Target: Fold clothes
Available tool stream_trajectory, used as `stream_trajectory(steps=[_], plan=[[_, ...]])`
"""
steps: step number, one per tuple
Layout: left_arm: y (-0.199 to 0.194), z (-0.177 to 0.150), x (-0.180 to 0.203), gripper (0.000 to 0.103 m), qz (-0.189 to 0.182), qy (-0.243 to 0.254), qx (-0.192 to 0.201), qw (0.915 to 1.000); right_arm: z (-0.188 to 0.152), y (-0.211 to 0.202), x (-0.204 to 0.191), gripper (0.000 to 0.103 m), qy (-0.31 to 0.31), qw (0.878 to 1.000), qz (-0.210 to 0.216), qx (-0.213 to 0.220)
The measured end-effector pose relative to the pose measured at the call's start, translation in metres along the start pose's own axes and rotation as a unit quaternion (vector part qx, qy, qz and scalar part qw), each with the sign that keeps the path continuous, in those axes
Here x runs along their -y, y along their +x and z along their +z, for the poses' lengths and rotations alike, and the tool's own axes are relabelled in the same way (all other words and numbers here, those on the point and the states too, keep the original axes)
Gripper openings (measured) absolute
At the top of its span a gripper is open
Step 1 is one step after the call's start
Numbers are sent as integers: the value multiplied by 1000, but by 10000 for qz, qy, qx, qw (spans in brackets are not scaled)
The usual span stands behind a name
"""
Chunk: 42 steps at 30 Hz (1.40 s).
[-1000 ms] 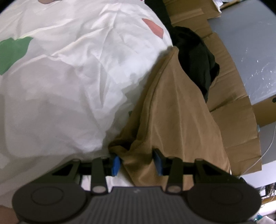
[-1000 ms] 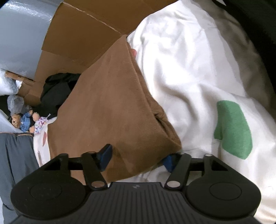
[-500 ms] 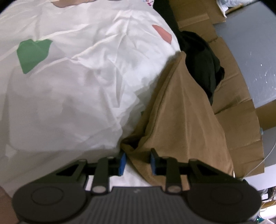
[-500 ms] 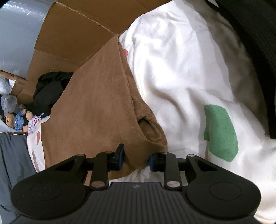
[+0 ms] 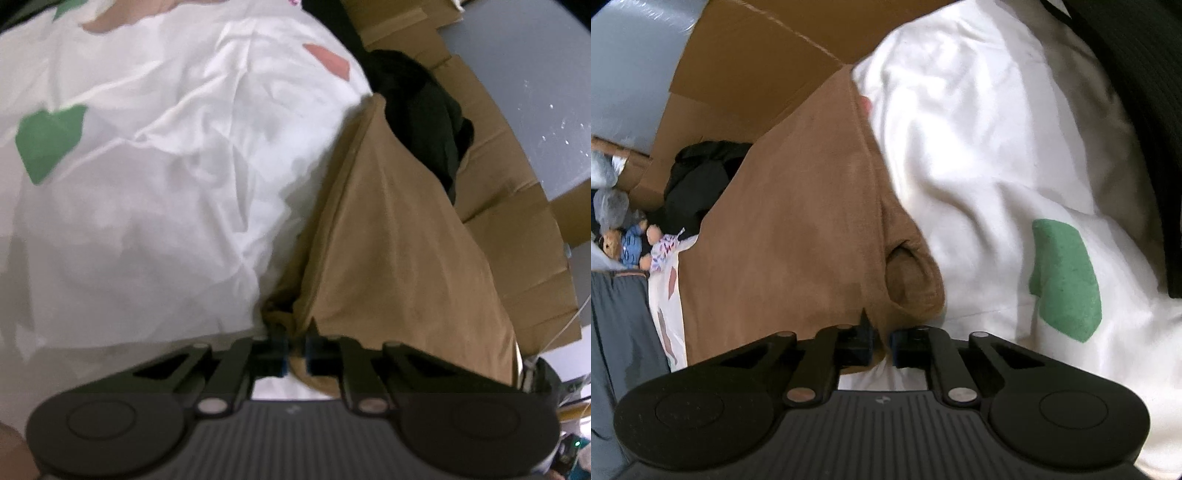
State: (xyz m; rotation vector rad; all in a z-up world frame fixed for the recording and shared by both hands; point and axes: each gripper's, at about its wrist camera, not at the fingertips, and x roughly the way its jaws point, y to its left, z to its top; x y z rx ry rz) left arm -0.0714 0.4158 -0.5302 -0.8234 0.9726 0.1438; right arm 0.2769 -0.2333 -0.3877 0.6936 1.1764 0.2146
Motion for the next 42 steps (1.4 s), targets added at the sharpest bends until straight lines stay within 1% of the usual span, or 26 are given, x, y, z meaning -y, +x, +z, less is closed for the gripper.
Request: stream_trajectory(steps=[3,5,7,11,17,21,24,25,26,29,31,33,36,38,40,42], plan=[[-16,-1,-6,6,53,48,-43,10000,1,-4,-5,5,-60,9999,-112,-27],[-22,1,-7,6,115,50,-144,9998,2,-7,-7,5,-73,9998,-156,-26],[-30,-3,-14,6,127,127,-168,9997,2,-12,-11,5,-56,9997,-218,-54],[-44,-11,-24,5,128,117,-133,9998,-2,-23,-21,4,-74,9997,-236,-54],[-59,-30,-40,5,135,141,-192,9996,-6,-40,-27,4,-138,9994,-306,-59],[-63,-31,-31,5,155,102,-237,9995,-12,-49,-28,4,-156,9991,-375,-142],[-68,-37,-41,5,181,61,-303,9994,-19,-59,-27,4,-182,9987,-412,-234],[-68,-38,-36,5,182,35,-332,9993,-23,-63,-26,4,-176,9985,-431,-275],[-67,-31,-19,5,183,15,-352,9992,-26,-66,-25,4,-177,9984,-446,-301],[-69,-33,-10,5,185,-61,-459,9988,-34,-75,-22,4,-220,9980,-490,-346],[-75,-38,-20,5,224,-60,-541,9983,-39,-81,-19,4,-249,9976,-520,-376],[-79,-43,-21,5,241,-91,-589,9979,-44,-87,-17,4,-243,9975,-533,-406],[-91,-74,-47,5,259,-117,-665,9974,-52,-92,-9,4,-198,9970,-575,-473],[-97,-87,-59,5,275,-112,-722,9969,-57,-95,-3,4,-154,9966,-618,-527],[-100,-113,-91,5,301,-123,-807,9962,-61,-96,3,4,-111,9962,-649,-569],[-104,-123,-113,5,293,-175,-872,9956,-65,-98,9,4,-96,9958,-677,-609]])
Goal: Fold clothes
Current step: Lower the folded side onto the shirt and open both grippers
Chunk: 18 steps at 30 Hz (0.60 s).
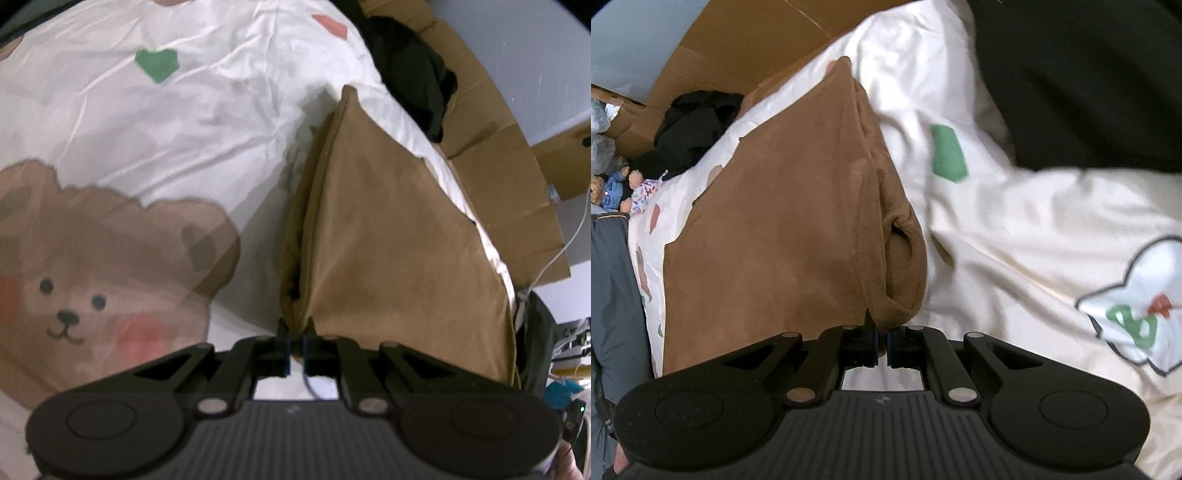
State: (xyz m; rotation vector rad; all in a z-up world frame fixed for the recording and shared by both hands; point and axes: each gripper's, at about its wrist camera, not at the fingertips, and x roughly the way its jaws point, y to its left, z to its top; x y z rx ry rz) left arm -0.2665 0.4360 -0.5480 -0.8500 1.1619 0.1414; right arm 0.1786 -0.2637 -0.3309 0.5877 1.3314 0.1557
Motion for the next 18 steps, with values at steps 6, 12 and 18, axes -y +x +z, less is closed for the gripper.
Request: stream_trajectory(steps=[6,12,18], plan=[[2,-7,-39,5,-1,3,-49,10000,-9,2,7,4,-89,9999,-61,-57],[-14,-26,-38,6,58,209,-4,9998,-6,3,7,15,-81,9996,-274,-21],[-34,-52,-12,6,-79,240,80,9996,-6,-15,5,38,-338,9961,-748,320]])
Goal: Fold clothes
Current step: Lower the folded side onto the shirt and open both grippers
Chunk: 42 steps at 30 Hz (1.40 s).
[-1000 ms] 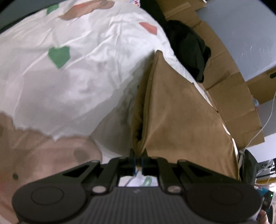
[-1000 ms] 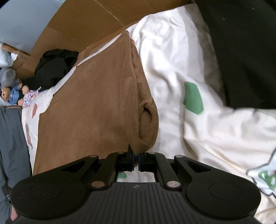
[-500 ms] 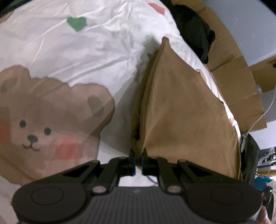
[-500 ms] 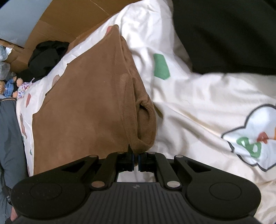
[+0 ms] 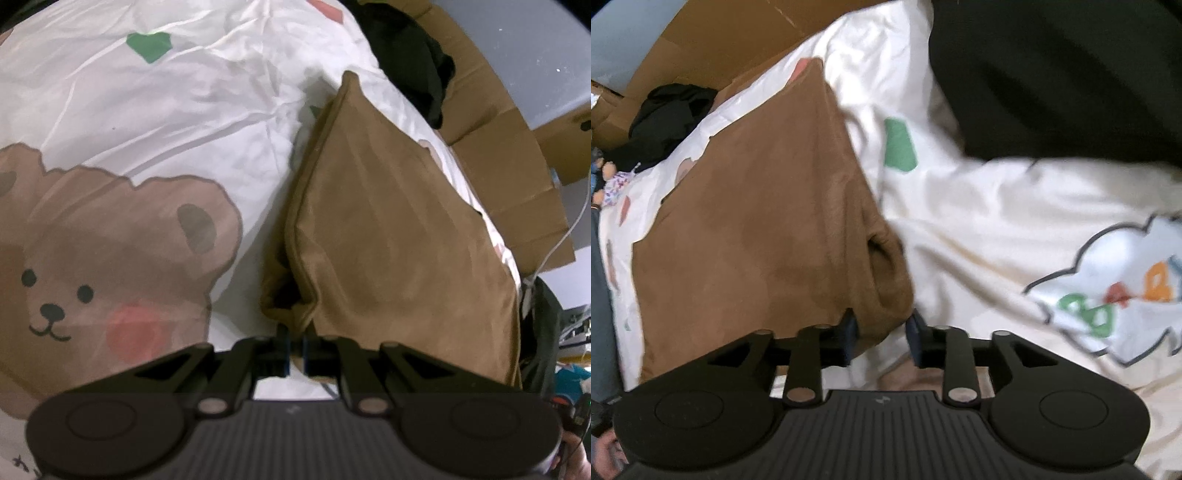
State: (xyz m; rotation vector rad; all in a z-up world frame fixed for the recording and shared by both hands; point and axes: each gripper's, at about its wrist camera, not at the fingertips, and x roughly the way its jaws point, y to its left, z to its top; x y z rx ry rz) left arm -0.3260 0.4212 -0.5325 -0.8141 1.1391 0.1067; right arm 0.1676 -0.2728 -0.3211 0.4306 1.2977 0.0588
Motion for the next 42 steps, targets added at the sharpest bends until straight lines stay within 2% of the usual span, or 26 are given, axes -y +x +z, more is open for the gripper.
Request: stream_trajectory(steps=[2,3,4,5,7,8,12,14,18,24,32,37,42], plan=[[6,-4,29,6,-44,12,23,10000,3,-9,-3,38,-175,9996,-91,199],[-2,-6,31,6,-78,29,49,10000,6,-12,-5,39,-255,9993,-101,270],[-28,-13,32,6,-115,27,75,9999,9,-15,-8,39,-328,9990,-81,304],[-27,-13,44,6,-159,22,91,9998,12,-17,-10,39,-399,9986,-65,334],[-13,-14,66,6,-236,40,135,9996,20,-23,-21,40,-713,9962,-53,494],[16,-7,91,6,-248,43,149,9996,22,-26,-25,41,-833,9949,-49,566],[-8,-15,79,6,-319,62,187,9993,29,-30,-49,43,-1249,9892,54,766],[-33,-22,64,6,-273,125,246,9992,29,-28,-60,43,-1428,9866,91,779],[-44,-12,64,6,-242,193,310,9990,24,-24,-80,43,-1779,9814,233,680],[-50,35,82,6,-408,163,376,9983,7,-12,-114,43,-2352,9698,473,435],[-38,103,130,6,-758,189,446,9959,-31,9,-169,43,-3276,9414,799,56],[-34,123,150,6,-906,165,456,9947,-53,23,-190,43,-3653,9260,933,-184],[-14,149,178,6,-1003,179,374,9941,-66,27,-209,43,-3904,9140,1080,-214]])
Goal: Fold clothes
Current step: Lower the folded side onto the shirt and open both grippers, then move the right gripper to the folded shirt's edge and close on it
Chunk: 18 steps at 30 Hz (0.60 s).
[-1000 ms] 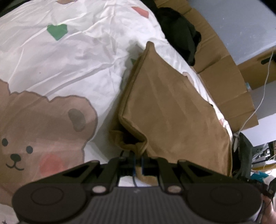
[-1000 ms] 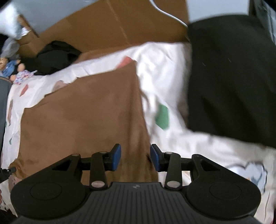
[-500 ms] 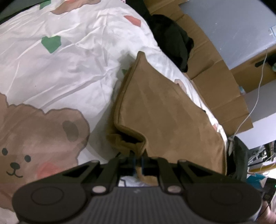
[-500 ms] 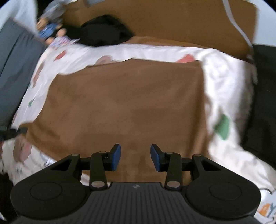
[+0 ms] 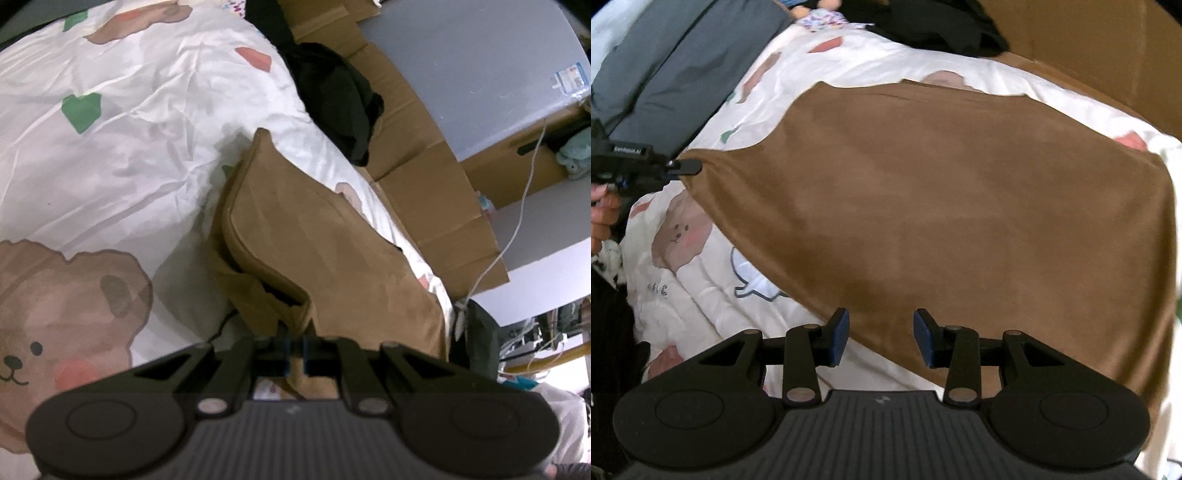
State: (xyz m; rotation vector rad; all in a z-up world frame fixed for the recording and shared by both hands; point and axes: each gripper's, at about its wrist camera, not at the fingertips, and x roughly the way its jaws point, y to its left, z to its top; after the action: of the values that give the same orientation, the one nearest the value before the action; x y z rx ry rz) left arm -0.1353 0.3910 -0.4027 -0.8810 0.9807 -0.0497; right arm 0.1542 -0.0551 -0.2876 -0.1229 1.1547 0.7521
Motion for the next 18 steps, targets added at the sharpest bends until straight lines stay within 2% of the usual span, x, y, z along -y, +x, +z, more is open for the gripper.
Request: stream_trajectory(steps=[6,12,18], plan=[[29,21,13,6,-112,-174,-55,9998,22,5,-43,43,-595,9970,234,432],[43,35,18,6,-227,-108,-59,9997,45,18,-89,43,-1070,9913,373,672],[55,38,17,6,-244,-226,-161,9993,50,25,-128,43,-1786,9788,240,971]])
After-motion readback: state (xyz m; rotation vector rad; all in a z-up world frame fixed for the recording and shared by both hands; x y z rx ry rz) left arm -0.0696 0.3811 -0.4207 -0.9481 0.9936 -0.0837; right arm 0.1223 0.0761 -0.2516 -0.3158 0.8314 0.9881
